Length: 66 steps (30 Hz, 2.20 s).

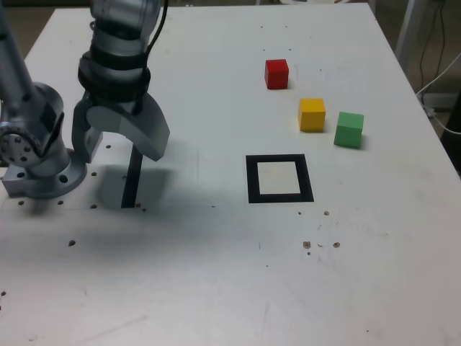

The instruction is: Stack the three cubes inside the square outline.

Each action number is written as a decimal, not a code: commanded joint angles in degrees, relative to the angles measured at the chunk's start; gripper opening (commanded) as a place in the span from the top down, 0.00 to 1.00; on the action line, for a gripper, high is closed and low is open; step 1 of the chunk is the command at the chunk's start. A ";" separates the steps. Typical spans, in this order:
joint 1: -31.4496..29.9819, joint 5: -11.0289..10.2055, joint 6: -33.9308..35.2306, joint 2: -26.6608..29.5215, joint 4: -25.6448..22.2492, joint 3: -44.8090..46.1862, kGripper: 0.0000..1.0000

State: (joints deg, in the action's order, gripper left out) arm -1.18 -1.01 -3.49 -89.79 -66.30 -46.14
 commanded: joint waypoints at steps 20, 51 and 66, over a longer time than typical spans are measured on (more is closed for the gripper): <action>-2.07 -1.39 3.25 0.88 0.88 -0.39 0.01; 11.33 -6.06 -3.67 -14.29 -5.90 -32.18 0.01; 25.15 -7.17 -11.93 -25.97 -6.27 -46.72 0.01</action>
State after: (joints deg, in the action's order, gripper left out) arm 23.01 -8.28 -14.74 -114.36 -72.16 -91.09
